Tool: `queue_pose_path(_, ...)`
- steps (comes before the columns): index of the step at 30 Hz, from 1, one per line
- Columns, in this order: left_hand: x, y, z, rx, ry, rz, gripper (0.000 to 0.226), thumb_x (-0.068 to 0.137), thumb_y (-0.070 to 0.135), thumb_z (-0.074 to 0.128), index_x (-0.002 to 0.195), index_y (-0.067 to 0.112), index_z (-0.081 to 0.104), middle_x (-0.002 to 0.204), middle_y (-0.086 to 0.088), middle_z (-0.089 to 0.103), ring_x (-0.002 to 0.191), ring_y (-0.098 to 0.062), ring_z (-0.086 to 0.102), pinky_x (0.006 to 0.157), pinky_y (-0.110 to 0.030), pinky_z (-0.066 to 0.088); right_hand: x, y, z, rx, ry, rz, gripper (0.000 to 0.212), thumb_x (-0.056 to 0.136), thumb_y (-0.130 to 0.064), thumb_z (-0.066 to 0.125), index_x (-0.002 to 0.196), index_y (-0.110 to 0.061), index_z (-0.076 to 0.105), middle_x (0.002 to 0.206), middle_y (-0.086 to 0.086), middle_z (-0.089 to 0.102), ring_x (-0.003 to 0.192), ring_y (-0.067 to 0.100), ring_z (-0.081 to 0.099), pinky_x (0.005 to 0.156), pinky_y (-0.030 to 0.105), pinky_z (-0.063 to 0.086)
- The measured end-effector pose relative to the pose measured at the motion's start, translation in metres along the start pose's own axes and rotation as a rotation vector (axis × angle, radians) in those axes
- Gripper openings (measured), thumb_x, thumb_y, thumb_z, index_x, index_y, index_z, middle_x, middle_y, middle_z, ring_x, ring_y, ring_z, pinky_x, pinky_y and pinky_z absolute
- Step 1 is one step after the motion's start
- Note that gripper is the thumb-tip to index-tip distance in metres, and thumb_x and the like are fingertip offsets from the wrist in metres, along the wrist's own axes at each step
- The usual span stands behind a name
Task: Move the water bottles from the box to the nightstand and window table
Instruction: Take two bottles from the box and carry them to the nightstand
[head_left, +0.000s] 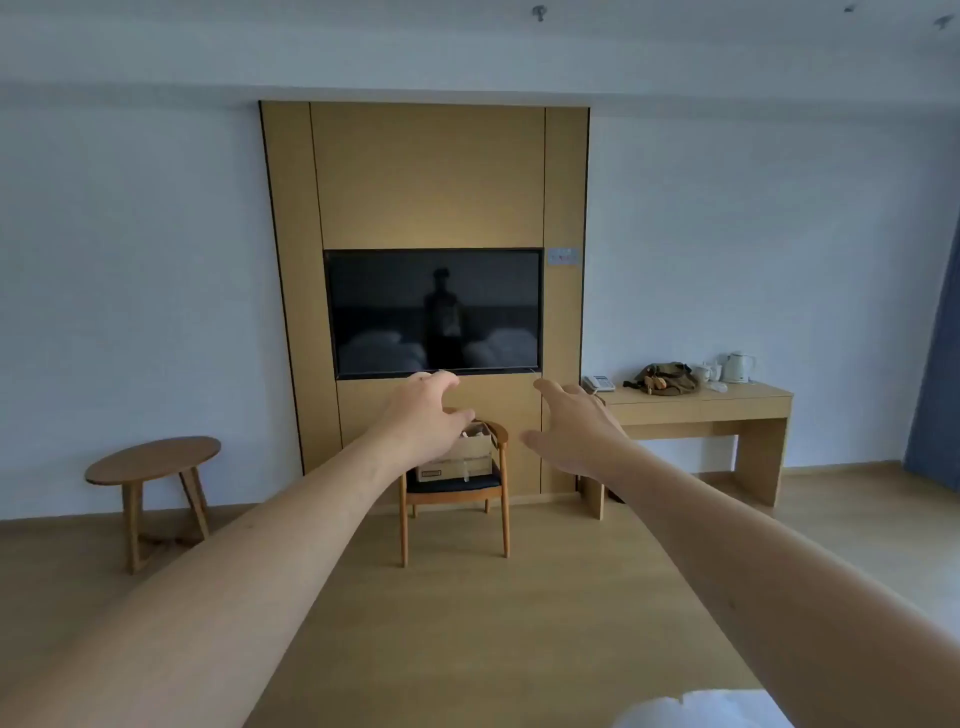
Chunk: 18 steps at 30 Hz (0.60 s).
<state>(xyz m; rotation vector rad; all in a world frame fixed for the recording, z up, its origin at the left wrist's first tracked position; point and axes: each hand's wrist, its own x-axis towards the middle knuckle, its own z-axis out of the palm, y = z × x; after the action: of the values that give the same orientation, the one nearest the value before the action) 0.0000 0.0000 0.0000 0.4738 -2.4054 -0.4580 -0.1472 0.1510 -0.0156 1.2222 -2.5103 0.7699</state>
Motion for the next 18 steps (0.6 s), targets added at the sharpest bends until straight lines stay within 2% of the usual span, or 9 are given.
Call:
queue_pose_path(2,0.028,-0.018,0.006,0.014,-0.003,-0.016,0.054,0.101,0.038,0.062,0.150,0.025,0.046,0.156,-0.004,0.043,0.107,-0.012,0.055,0.083,-0.024,0.042,0.029,-0.001,0.016,-0.003,0.003,0.013,0.075,0.091,-0.040,0.070,0.154,-0.029,0.030,0.147,0.010,0.048,0.131,0.033,0.048,0.098,0.045,0.047)
queue_pose_path(4,0.056,-0.042,0.018,0.019,-0.030,-0.027,0.054,0.101,0.039,0.062,0.150,0.025,0.045,0.156,-0.004,0.044,0.123,-0.020,0.056,0.087,-0.025,0.040,0.059,0.003,0.032,-0.006,-0.028,0.033,0.075,0.091,-0.040,0.070,0.154,-0.029,0.030,0.147,0.010,0.048,0.131,0.033,0.048,0.097,0.044,0.047)
queue_pose_path(7,0.098,-0.073,0.039,-0.001,-0.042,-0.031,0.055,0.100,0.038,0.063,0.151,0.024,0.046,0.158,-0.004,0.043,0.137,-0.026,0.048,0.097,-0.031,0.042,0.111,0.013,0.059,-0.009,-0.025,0.046,0.074,0.091,-0.039,0.070,0.153,-0.028,0.031,0.146,0.010,0.049,0.130,0.032,0.049,0.095,0.042,0.048)
queue_pose_path(10,0.141,-0.102,0.064,0.018,-0.048,-0.040,0.056,0.100,0.037,0.063,0.151,0.023,0.046,0.158,-0.004,0.042,0.140,-0.027,0.046,0.106,-0.038,0.044,0.163,0.028,0.090,-0.012,-0.033,0.029,0.073,0.091,-0.039,0.070,0.153,-0.028,0.032,0.146,0.010,0.049,0.128,0.032,0.050,0.089,0.038,0.046)
queue_pose_path(12,0.171,-0.123,0.085,0.016,-0.044,-0.050,0.055,0.100,0.038,0.063,0.151,0.025,0.045,0.158,-0.003,0.042,0.135,-0.026,0.049,0.102,-0.037,0.047,0.199,0.042,0.114,0.000,-0.029,0.010,0.073,0.091,-0.039,0.069,0.153,-0.028,0.032,0.145,0.010,0.050,0.126,0.031,0.051,0.086,0.035,0.043)
queue_pose_path(14,0.206,-0.144,0.106,0.020,-0.039,-0.059,0.055,0.099,0.038,0.064,0.150,0.026,0.046,0.158,-0.003,0.042,0.133,-0.026,0.051,0.096,-0.032,0.046,0.238,0.058,0.136,0.003,-0.030,-0.008,0.074,0.091,-0.040,0.070,0.154,-0.028,0.032,0.145,0.009,0.050,0.127,0.031,0.051,0.088,0.037,0.045)
queue_pose_path(18,0.291,-0.180,0.144,0.051,-0.016,-0.085,0.056,0.099,0.040,0.065,0.150,0.027,0.046,0.159,-0.003,0.041,0.138,-0.028,0.047,0.098,-0.033,0.044,0.332,0.095,0.168,0.015,-0.025,-0.023,0.077,0.091,-0.040,0.071,0.155,-0.029,0.031,0.151,0.007,0.048,0.132,0.032,0.049,0.094,0.040,0.048)
